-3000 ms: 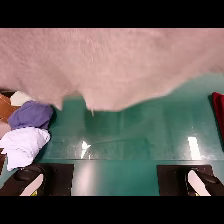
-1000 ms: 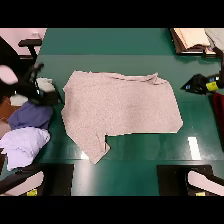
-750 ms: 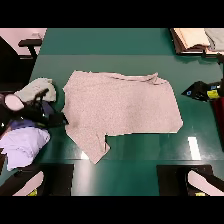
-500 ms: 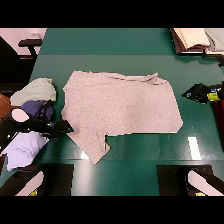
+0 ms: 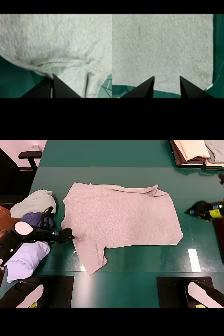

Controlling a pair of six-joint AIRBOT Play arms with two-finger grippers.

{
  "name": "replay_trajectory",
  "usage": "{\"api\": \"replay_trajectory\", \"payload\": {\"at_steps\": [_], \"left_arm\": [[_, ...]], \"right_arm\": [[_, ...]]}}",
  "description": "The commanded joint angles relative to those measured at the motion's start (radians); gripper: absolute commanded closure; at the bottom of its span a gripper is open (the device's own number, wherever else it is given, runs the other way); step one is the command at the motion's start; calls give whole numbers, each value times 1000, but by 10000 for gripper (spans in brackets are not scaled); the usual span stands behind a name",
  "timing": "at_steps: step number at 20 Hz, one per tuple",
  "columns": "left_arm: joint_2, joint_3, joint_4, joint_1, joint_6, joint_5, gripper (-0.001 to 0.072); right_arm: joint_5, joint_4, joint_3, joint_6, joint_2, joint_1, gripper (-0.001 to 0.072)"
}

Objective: Fold the shirts.

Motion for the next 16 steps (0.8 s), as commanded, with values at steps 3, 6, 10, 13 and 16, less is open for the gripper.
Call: {"api": "replay_trajectory", "payload": {"at_steps": [3,6,10,13,16], "left_arm": [[1,113,9,-6,5,-21,687],[1,114,9,-6,5,-16,687],[1,114,10,-6,5,-18,687],[1,114,9,-6,10,-26,687],[26,137,12,-6,21,-51,688]], "right_arm": [[27,-89,-245,0,13,-194,239],[-18,-61,-363,-3,-50,-227,249],[-131,71,-381,-31,-146,-142,285],[-162,67,-323,-31,-195,-48,509],[-151,65,-254,-33,-180,7,699]]}}
